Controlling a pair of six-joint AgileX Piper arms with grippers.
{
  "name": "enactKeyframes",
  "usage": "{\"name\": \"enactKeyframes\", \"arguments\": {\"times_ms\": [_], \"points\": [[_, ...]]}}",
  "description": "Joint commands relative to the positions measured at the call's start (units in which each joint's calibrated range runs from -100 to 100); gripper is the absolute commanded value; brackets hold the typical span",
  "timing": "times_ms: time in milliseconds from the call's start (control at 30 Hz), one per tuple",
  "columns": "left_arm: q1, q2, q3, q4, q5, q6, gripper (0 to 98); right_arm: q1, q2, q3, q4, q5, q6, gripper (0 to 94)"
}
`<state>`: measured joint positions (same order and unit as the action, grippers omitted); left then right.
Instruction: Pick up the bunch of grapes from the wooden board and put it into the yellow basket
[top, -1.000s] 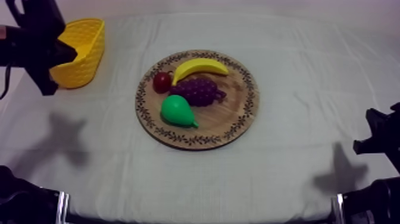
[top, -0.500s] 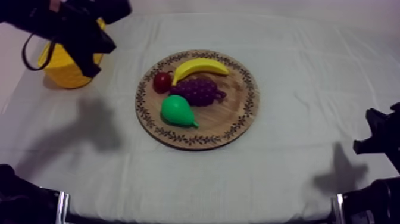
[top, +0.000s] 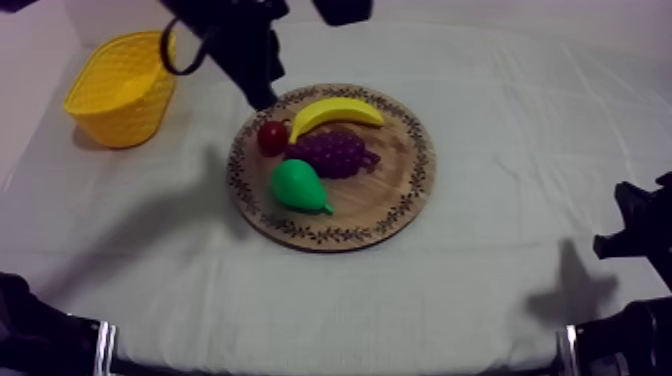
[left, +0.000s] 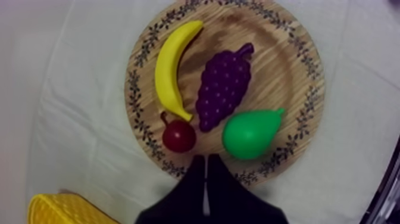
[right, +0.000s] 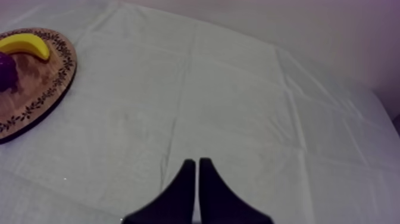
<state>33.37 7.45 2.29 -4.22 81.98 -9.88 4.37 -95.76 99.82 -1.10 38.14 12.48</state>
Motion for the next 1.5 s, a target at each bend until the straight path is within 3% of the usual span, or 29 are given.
{"name": "enactKeyframes", "arguments": {"times_ms": [0,233,567,800,1000,1467], "points": [[0.54,3.82,-5.00,-0.30,1.67,0.11,0.6,-0.01,0.00,-0.04,0.00,0.00,0.00,0.3],[1.70,9.33,-10.74,-0.75,3.28,0.05,14.6,-0.01,0.00,-0.04,0.00,0.00,0.00,0.3],[1.56,12.83,-15.64,-1.30,6.25,-0.36,53.7,-0.01,0.00,-0.04,0.00,0.00,0.00,0.3],[1.45,14.14,-16.03,-1.23,7.03,-0.33,67.2,-0.01,0.00,-0.04,0.00,0.00,0.00,0.3],[1.54,15.75,-15.65,-1.11,7.23,-0.30,74.8,-0.01,0.00,-0.04,0.00,0.00,0.00,0.3],[1.64,26.21,-14.95,-0.98,3.93,0.53,81.8,-0.01,0.00,-0.04,0.00,0.00,0.00,0.3]]}}
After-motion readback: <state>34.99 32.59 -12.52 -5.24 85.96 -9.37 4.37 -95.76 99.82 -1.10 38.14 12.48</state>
